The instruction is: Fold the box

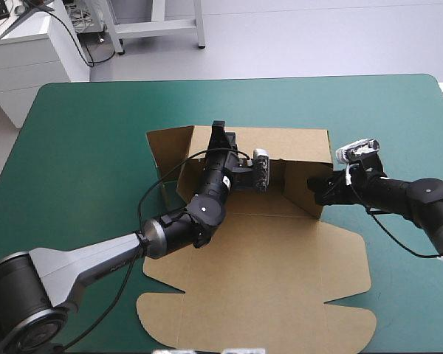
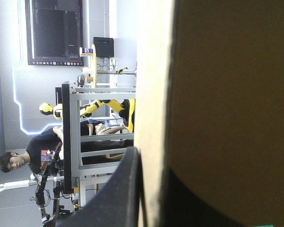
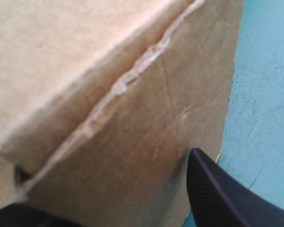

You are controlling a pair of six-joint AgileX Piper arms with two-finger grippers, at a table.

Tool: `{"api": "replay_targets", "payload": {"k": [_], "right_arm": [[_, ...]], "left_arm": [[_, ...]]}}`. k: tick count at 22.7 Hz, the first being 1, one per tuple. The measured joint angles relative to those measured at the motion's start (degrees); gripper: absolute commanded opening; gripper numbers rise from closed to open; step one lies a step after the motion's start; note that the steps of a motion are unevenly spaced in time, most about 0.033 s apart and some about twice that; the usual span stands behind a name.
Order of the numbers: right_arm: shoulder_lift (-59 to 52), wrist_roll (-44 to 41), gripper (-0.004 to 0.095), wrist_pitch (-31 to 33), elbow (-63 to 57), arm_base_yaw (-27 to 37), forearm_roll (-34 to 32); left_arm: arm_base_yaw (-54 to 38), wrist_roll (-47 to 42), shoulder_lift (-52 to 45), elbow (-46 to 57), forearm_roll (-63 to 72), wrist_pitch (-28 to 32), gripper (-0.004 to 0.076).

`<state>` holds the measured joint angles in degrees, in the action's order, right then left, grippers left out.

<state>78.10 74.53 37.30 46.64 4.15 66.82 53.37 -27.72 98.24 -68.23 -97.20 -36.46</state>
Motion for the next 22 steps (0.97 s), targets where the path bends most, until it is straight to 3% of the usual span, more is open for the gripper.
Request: {"api": "replay_targets", "payload": {"k": [3,6,8,9,10,13,18,22], "right_arm": [[0.0,0.0,0.0435,0.1,0.0,0.0,0.0],[0.0,0.0,0.0298,0.1,0.0,0.0,0.1],[0.0,0.1,0.0168,-0.2,0.0,0.0,0.2],[-0.1,0.2,0.0028,-0.5,0.0,0.0,0.2],[-0.2,0.5,-0.0012,-1.4,0.1,-0.1,0.5],[-0.6,-0.4,0.0005,-6.4,0.2,-2.5,0.2],[-0.3,-6.1,0.0005,-23.0,0.0,-12.6,-0.4],[0.0,-7.5,0.0005,-25.5,-0.1,-14.4,-0.3]], "left_arm": [[0.0,0.2,0.0,0.0,0.0,0.0,-0.0008],[0.0,0.2,0.0,0.0,0.0,0.0,-0.0008],[0.0,0.2,0.0,0.0,-0.1,0.1,-0.0008],[0.0,0.1,0.0,0.0,-0.1,0.1,-0.0008],[0.0,0.1,0.0,0.0,-0.2,0.3,-0.0008],[0.0,0.0,0.0,0.0,-0.2,0.5,-0.0008],[-0.1,0.0,-0.1,0.0,0.8,-1.6,-0.0008],[-0.2,0.0,-0.3,0.1,1.1,-2.0,-0.0008]]}}
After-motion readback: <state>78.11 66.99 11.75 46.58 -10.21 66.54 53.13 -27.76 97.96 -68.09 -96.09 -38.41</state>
